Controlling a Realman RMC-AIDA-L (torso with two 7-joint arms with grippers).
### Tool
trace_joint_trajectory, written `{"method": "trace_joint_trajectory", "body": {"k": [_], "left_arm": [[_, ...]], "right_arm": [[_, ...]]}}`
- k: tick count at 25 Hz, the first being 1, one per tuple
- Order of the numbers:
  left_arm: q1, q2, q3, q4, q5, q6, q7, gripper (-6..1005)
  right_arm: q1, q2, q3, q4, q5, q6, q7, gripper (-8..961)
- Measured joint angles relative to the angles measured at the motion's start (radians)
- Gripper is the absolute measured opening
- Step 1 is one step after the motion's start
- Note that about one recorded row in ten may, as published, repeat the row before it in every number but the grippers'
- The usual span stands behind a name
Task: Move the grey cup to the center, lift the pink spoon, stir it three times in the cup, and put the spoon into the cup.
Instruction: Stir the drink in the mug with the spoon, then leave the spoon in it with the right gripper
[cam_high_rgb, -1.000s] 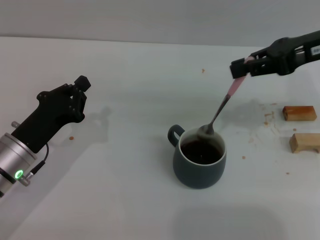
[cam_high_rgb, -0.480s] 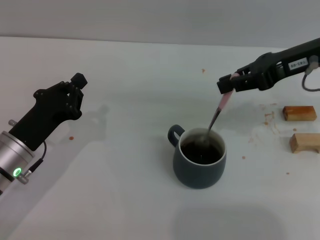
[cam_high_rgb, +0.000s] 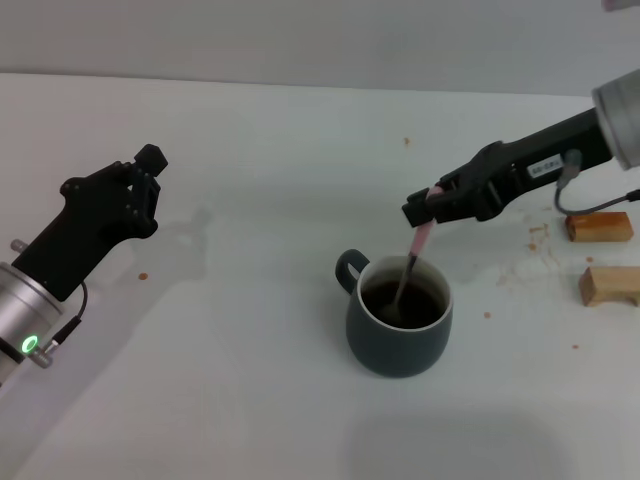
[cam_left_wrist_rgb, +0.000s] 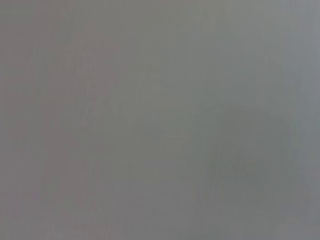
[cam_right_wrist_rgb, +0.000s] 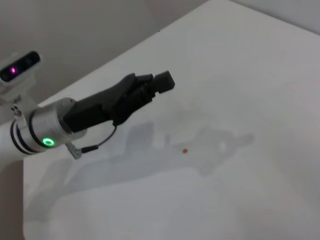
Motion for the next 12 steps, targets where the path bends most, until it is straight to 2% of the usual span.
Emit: {"method": "trace_joint_trajectory", "body": {"k": [5,12], "left_arm": [[0.006,-0.001,-0.006,0.001,0.0,0.002,0.0,75],[0.007,-0.003,-0.006,0.009,0.003,0.003,-0.001,76]], "right_arm": [[0.008,0.018,-0.029,0.005,-0.011,0.012,0.0,143],[0.008,0.021,-0.048,0.005,-0.018,0.002,0.0,147]]}}
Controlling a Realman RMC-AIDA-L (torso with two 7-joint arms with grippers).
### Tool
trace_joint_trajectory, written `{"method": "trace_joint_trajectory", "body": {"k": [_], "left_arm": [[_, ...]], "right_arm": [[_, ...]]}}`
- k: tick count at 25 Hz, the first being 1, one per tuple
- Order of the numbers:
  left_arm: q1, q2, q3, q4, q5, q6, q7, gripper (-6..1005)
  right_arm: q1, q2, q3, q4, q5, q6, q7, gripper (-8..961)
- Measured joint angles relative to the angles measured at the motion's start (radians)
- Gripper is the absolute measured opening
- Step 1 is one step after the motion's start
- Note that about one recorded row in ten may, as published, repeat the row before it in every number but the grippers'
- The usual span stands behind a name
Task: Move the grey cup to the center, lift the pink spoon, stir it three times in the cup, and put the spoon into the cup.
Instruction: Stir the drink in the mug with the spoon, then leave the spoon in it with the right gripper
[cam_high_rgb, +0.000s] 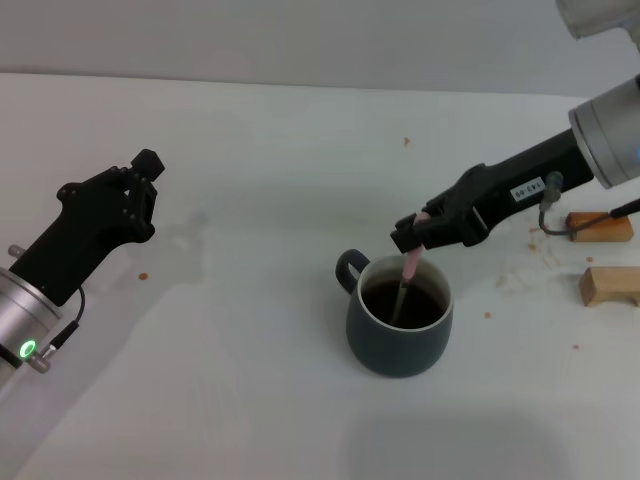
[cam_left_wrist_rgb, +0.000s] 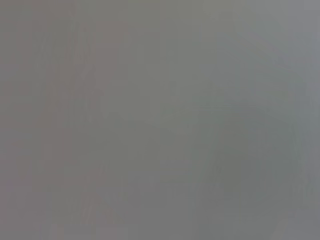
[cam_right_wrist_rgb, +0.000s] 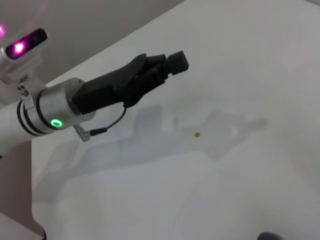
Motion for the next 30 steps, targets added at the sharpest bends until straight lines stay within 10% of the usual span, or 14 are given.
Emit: {"method": "trace_joint_trajectory", "body": {"k": [30], "left_arm": [[0.001,-0.002,-0.001,0.001,-0.003,0.001,0.0,81]], "right_arm": [[0.096,0.03,-0.001,0.063,-0.056,0.14,-0.002,163]]}}
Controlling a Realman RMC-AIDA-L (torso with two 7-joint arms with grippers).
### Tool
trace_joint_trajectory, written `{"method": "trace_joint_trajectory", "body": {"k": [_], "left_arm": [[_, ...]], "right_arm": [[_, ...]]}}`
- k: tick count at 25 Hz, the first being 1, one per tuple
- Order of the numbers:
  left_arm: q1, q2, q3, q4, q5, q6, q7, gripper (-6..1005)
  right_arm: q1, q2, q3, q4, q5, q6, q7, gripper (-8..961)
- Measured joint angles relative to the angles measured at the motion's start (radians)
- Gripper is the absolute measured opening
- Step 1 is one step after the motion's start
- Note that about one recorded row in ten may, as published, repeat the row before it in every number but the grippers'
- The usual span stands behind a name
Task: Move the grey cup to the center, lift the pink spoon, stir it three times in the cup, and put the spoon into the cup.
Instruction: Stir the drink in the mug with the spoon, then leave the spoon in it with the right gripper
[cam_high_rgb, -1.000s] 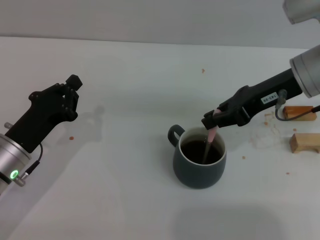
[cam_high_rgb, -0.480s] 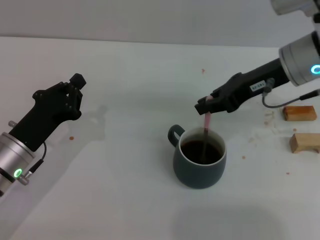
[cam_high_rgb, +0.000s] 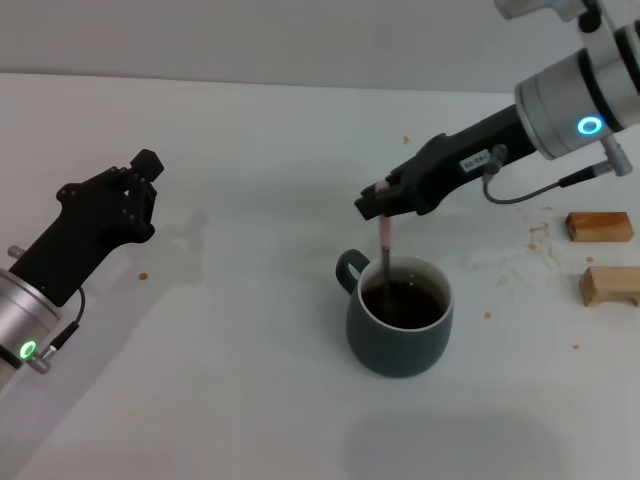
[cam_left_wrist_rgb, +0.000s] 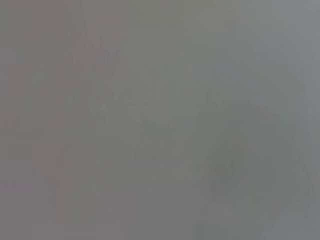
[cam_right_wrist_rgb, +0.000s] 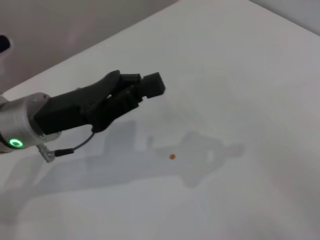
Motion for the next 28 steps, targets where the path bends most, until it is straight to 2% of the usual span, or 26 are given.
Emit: {"method": "trace_joint_trajectory", "body": {"k": [7,10,16,22,28], "left_arm": [[-0.004,0.002,-0.002,0.012,0.0,0.0,0.0,82],[-0.009,0.002,-0.003,0.015,0.0,-0.003,0.0,83],[-0.018,0.002,-0.004,0.016,0.0,-0.008,0.007,84],[-0.024,-0.001,-0.01,0.029,0.0,-0.012,0.011,85],[-0.025,-0.002,-0.013,0.029,0.0,-0.018,0.012,86]], "right_arm": [[0.012,0.019,0.0,-0.006,0.004,-0.043,-0.004,167],[0.005,0.021,0.003,-0.009,0.004,-0.073,-0.005,169],[-0.034,0.009,0.012,-0.039,0.005,-0.109,-0.005,172],[-0.06,-0.031,0.024,-0.035,0.005,-0.114,0.002,175],[-0.072,-0.041,0.054,-0.033,0.006,-0.102,0.003,179]]}}
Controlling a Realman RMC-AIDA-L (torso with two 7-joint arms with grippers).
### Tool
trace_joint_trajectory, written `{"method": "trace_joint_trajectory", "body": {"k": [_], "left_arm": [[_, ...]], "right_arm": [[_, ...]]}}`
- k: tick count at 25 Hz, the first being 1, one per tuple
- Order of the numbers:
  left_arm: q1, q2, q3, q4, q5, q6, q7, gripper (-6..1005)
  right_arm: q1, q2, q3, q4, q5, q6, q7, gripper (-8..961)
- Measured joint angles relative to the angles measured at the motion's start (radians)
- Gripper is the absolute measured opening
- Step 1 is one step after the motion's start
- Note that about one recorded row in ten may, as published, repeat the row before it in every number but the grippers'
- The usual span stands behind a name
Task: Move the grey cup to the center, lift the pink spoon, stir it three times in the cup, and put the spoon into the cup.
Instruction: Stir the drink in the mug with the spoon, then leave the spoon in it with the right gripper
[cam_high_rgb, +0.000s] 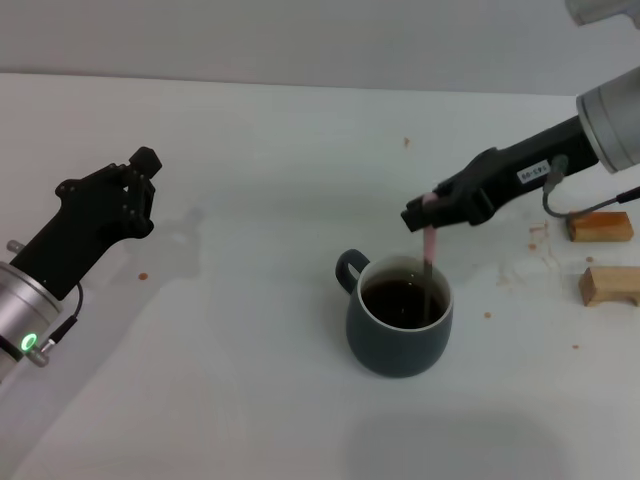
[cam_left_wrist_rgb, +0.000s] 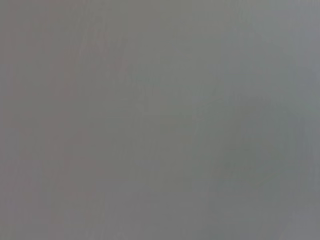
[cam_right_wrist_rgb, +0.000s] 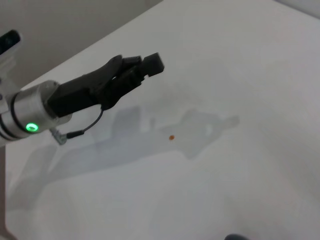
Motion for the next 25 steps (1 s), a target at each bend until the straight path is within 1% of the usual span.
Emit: {"method": "trace_joint_trajectory", "body": {"k": [1,2,11,13,17,25], "left_arm": [[0.0,0.0,0.0,0.0,0.0,0.0,0.0,86],[-0.001,-0.001,0.0,0.0,0.0,-0.001,0.0,86],[-0.001,-0.006,0.0,0.0,0.0,-0.003,0.001,88],[-0.001,-0.006,0.0,0.0,0.0,-0.003,0.001,88],[0.0,-0.006,0.0,0.0,0.0,-0.003,0.001,89],[-0.001,-0.006,-0.002,0.0,0.0,-0.003,0.001,90]], "right_arm": [[0.0,0.001,0.007,0.0,0.001,0.004,0.0,179],[0.002,0.007,0.016,0.002,0.002,0.007,0.0,180],[0.032,0.067,0.0,0.008,0.005,0.078,-0.009,185],[0.034,0.07,-0.023,0.01,0.02,0.086,-0.01,186],[0.035,0.072,-0.071,0.011,0.055,0.087,-0.01,188],[0.028,0.067,-0.079,0.01,0.045,0.068,-0.002,192]]}}
